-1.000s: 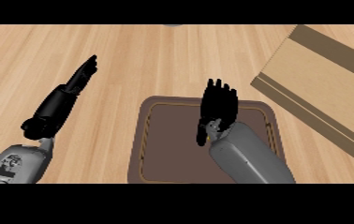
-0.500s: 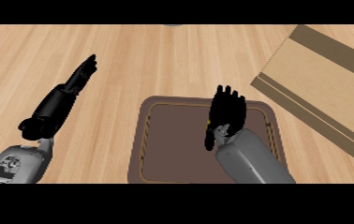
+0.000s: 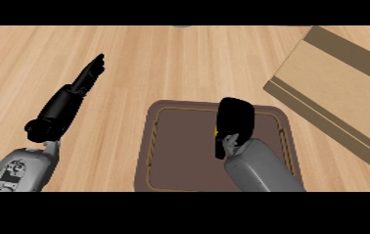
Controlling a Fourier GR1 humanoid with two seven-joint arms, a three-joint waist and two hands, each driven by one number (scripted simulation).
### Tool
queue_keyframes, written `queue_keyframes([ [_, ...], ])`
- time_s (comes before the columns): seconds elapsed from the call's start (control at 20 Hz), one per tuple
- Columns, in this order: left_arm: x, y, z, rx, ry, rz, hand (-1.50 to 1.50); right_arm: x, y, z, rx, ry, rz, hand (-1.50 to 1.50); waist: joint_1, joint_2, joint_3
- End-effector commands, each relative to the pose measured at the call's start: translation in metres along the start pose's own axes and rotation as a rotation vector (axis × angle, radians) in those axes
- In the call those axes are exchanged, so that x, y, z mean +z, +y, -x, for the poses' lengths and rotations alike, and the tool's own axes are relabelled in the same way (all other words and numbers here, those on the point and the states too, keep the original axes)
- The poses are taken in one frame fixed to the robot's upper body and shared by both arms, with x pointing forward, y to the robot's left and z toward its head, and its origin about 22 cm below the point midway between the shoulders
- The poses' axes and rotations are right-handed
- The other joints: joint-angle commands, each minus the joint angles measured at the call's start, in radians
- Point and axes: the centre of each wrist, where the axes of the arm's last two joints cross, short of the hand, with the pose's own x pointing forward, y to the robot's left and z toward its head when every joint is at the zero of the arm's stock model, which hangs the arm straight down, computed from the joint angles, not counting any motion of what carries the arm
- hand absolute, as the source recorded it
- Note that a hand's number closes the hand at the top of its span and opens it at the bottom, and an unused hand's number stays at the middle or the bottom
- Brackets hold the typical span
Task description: Pick the lemon from the tray and place it in the cardboard box
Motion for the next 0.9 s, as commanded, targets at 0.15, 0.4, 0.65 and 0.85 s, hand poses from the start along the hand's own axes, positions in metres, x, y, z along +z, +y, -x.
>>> queue_keyframes([
  [0.15,0.001,0.002,0.005,-0.006,0.007,0.014,0.0,0.006,0.004,-0.014,0.083,0.093,0.104,1.5,0.005,0.004,0.001],
  [0.4,0.009,0.01,0.009,-0.004,-0.01,0.005,0.0,0.014,-0.007,0.004,0.057,-0.398,0.155,1.5,0.016,0.004,0.002],
  [0.65,0.0,0.007,-0.001,0.002,-0.014,0.005,0.0,0.019,-0.03,0.031,0.013,-0.865,0.237,1.5,0.011,0.005,0.004],
  [0.85,0.008,0.003,0.005,-0.009,-0.014,0.007,0.0,0.012,-0.051,0.073,0.046,-0.972,0.398,1.5,-0.002,0.002,0.002],
])
